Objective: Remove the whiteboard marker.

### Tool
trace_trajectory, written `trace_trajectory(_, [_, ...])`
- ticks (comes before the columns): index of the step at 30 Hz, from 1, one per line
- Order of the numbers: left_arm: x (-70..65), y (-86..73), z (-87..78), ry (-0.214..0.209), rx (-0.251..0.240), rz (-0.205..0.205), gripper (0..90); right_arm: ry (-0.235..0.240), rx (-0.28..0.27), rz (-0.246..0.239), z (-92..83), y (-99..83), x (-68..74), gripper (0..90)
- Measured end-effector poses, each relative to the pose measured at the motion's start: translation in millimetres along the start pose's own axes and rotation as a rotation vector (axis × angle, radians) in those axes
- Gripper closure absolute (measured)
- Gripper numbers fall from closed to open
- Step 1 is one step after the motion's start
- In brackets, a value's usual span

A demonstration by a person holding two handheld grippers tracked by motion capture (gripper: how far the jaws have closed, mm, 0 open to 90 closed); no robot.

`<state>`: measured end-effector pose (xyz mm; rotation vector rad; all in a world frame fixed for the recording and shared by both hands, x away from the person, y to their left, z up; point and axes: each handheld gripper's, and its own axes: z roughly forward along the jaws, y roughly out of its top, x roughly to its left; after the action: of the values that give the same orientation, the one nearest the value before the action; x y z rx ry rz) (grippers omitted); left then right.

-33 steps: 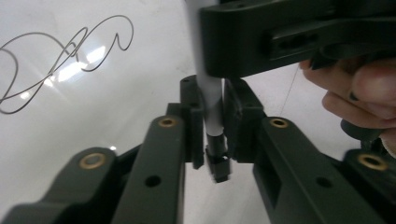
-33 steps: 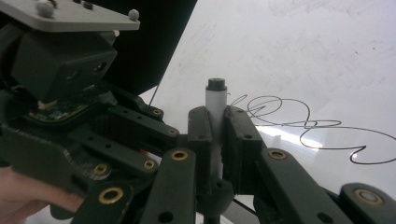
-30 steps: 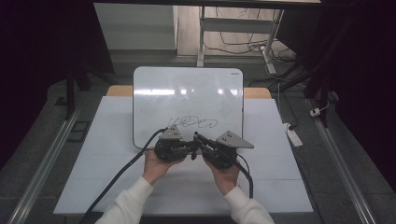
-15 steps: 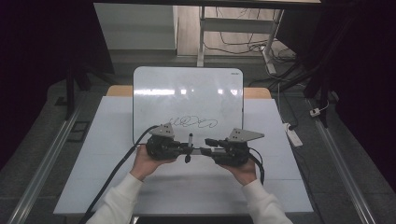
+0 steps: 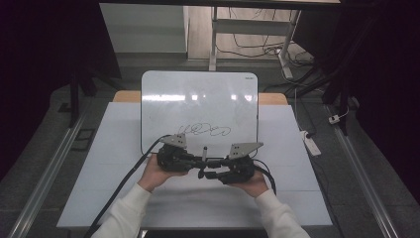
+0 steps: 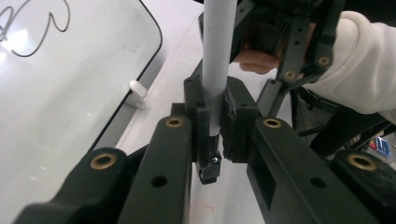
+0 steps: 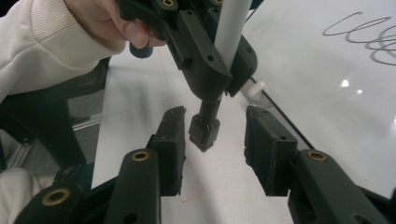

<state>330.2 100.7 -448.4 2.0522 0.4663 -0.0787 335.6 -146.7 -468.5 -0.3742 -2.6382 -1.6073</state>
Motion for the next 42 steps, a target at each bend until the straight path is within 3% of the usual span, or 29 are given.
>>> trace_trajectory(5, [-0.2,0.5,1.2,-0.024,-0.003,0.002,81.3,0.035,0.011,-0.007,4.5,-0.8,-0.9,63.5])
trace_trajectory(8, [-0.5,0.8,2.2,-0.036,0.000,0.009,81.3,0.071,0.012,-0.013,8.4,-1.2,-1.6,71.4])
trace_trajectory(17, [-0.9,1.0,4.3,-0.064,-0.001,0.020,81.2,0.116,0.016,-0.002,12.5,-2.4,-2.6,73.8])
trace_trajectory(37, [1.1,0.0,6.1,-0.071,-0.024,0.015,80.9,0.116,-0.031,0.044,16.6,-3.5,-1.6,74.6])
trace_trajectory(42, [0.1,0.1,6.4,-0.053,-0.043,0.017,76.1,0.088,-0.045,0.060,16.2,-3.5,-1.7,77.4])
